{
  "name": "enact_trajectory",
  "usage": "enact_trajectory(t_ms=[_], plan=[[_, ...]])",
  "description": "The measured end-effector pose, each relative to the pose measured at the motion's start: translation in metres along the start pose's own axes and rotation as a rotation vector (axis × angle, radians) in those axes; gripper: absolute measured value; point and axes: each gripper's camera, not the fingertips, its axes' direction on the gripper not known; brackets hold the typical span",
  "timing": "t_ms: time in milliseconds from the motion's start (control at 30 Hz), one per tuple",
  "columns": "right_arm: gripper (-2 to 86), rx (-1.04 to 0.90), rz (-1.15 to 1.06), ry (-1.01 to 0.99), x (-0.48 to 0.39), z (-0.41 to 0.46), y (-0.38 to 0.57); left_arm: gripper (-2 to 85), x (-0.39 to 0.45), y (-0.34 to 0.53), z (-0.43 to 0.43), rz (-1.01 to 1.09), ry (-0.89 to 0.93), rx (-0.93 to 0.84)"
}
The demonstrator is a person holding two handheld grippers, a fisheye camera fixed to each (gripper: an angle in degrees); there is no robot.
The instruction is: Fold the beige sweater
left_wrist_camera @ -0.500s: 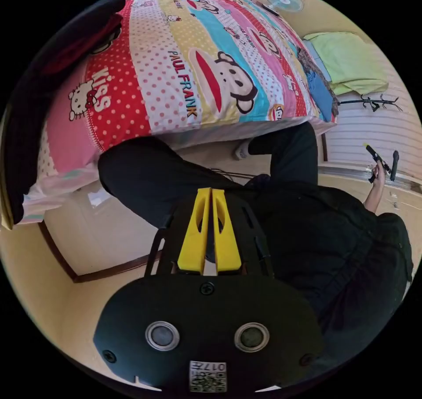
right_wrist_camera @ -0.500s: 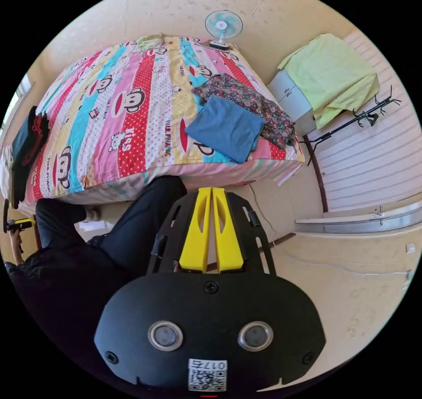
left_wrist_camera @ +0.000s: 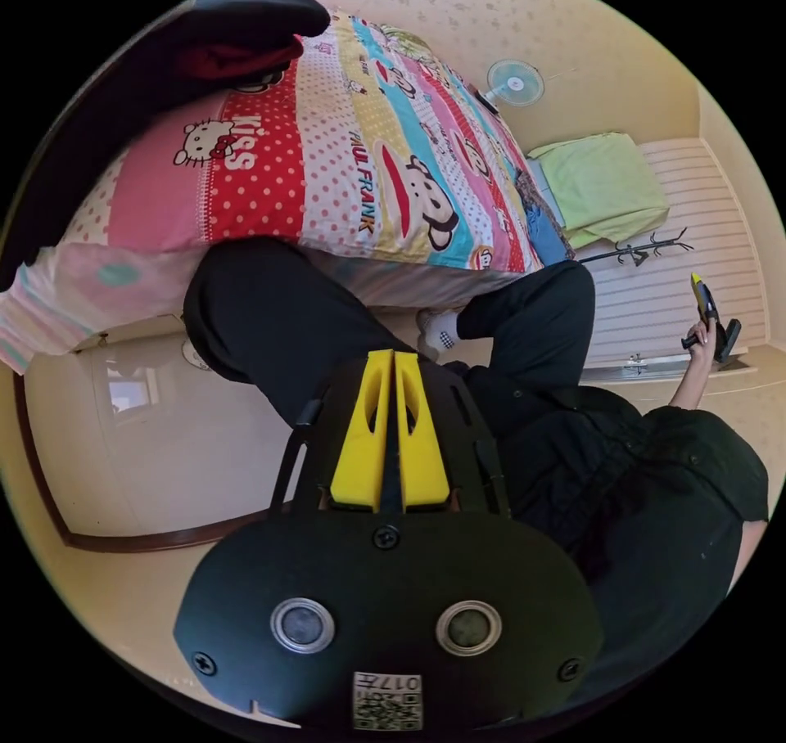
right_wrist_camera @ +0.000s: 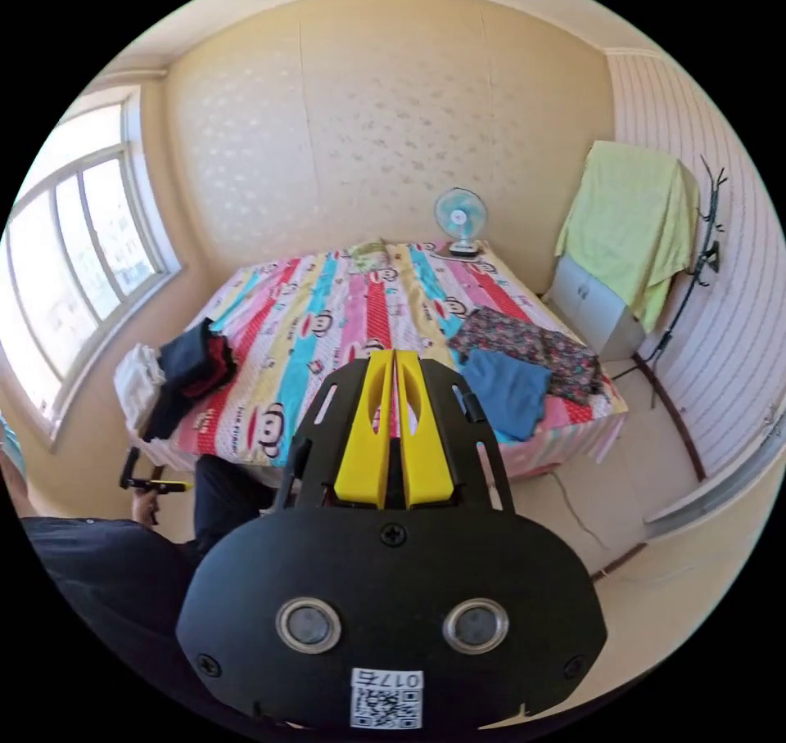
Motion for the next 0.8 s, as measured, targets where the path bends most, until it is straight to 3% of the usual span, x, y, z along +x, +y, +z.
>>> enact_trajectory(t_ms=[233,500,633,800], plan=[[0.2,0.114,-0.177,-0.199,-0.061,0.064,0.002,-1.0,-0.039,0.054,-0.051,-0.094,0.046,0.061],[0.3,0.36,-0.288,-0.546,-0.076,0.148,0.006,-0.7,-0.051,0.113,-0.153,-0.185,-0.088,0.174],[0.3,0.289,-0.318,-0.705,-0.091,0.234,-0.007,0.9,-0.053,0.125,-0.188,-0.217,-0.1,0.266],[0.4,0.16,-0.41,-0.932,-0.097,0.317,-0.004,11.6,-0.076,0.113,-0.238,-0.291,-0.092,0.445]])
